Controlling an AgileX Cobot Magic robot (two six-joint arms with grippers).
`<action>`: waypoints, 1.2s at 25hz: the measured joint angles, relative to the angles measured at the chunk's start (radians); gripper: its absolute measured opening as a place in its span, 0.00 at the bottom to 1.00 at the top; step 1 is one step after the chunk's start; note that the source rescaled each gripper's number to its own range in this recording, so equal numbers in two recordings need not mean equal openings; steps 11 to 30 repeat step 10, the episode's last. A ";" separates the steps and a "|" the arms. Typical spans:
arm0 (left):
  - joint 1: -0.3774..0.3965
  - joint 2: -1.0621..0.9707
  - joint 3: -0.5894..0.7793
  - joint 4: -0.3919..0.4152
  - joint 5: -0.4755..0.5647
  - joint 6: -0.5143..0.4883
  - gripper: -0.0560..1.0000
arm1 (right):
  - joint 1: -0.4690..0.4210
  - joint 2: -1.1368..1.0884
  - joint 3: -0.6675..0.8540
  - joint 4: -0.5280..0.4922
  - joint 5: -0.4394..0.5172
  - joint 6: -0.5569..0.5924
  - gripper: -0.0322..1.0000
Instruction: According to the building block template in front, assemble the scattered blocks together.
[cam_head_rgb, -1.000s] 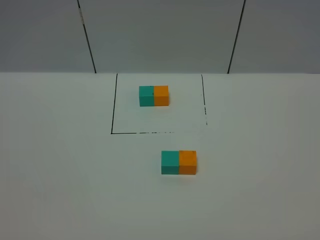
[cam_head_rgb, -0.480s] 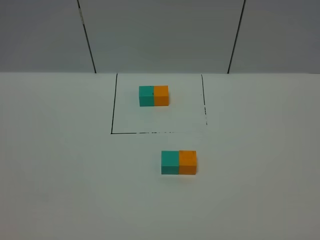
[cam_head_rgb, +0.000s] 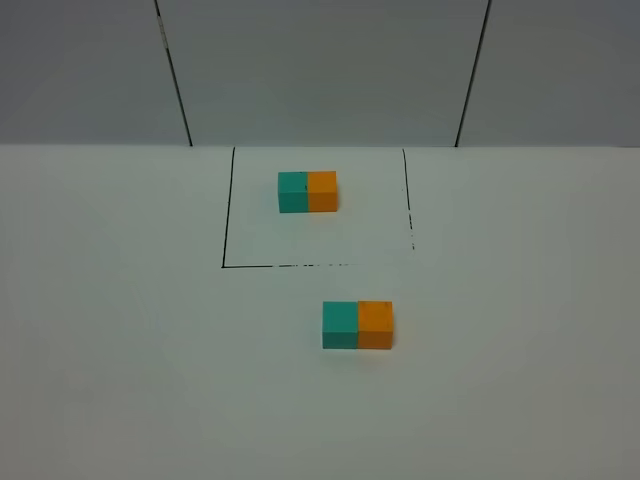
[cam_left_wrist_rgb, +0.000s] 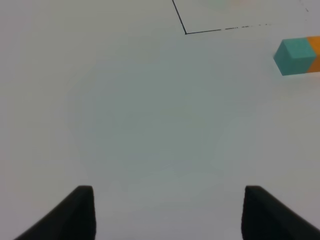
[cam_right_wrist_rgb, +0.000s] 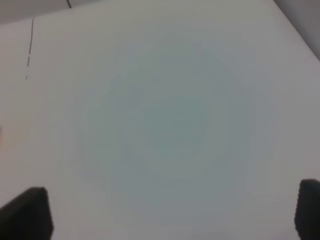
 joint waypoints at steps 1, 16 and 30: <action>0.000 0.000 0.000 0.000 0.000 0.000 0.37 | 0.000 0.000 0.000 0.000 0.000 0.000 0.93; 0.000 0.000 0.000 0.000 0.000 0.000 0.37 | 0.000 0.000 0.000 0.001 0.000 0.000 0.88; 0.000 0.000 0.000 0.000 0.000 0.000 0.37 | 0.000 0.000 0.000 0.001 0.000 0.000 0.88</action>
